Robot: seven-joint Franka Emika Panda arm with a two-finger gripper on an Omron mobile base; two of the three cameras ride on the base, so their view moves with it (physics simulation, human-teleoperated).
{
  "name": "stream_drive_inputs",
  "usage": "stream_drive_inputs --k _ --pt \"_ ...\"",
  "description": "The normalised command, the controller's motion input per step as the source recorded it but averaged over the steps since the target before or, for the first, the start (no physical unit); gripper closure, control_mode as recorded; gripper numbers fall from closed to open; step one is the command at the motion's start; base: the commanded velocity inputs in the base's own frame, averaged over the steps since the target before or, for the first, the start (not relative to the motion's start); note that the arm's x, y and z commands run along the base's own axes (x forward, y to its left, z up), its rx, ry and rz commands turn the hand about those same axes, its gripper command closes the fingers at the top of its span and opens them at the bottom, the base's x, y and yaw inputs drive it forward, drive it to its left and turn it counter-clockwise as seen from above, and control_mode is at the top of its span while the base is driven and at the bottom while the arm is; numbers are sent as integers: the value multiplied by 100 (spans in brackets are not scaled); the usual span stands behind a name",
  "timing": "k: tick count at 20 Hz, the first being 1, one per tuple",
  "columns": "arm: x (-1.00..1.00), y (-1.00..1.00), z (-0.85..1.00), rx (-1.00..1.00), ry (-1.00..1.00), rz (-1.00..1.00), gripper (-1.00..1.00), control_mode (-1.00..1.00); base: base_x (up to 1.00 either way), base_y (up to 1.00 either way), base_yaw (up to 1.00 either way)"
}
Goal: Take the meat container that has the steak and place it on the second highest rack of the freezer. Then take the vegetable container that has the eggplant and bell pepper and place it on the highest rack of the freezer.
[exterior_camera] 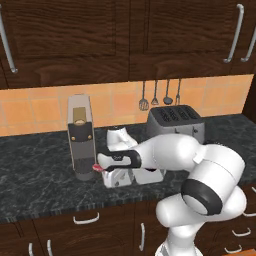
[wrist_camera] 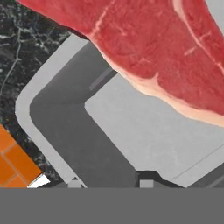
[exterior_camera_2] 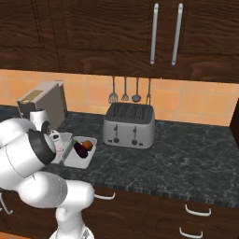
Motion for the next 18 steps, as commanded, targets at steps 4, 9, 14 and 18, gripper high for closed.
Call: stream_drive_inputs --k 4,9,14,18 --pt "-49 1 6 0 -12 0 100 -100 0 0 0" --pt "-90 2 42 0 -18 2 100 -100 0 0 0" --pt "-67 0 54 0 -20 4 100 -100 0 0 0" --pt "-50 -19 57 1 -19 1 100 -100 0 0 0"
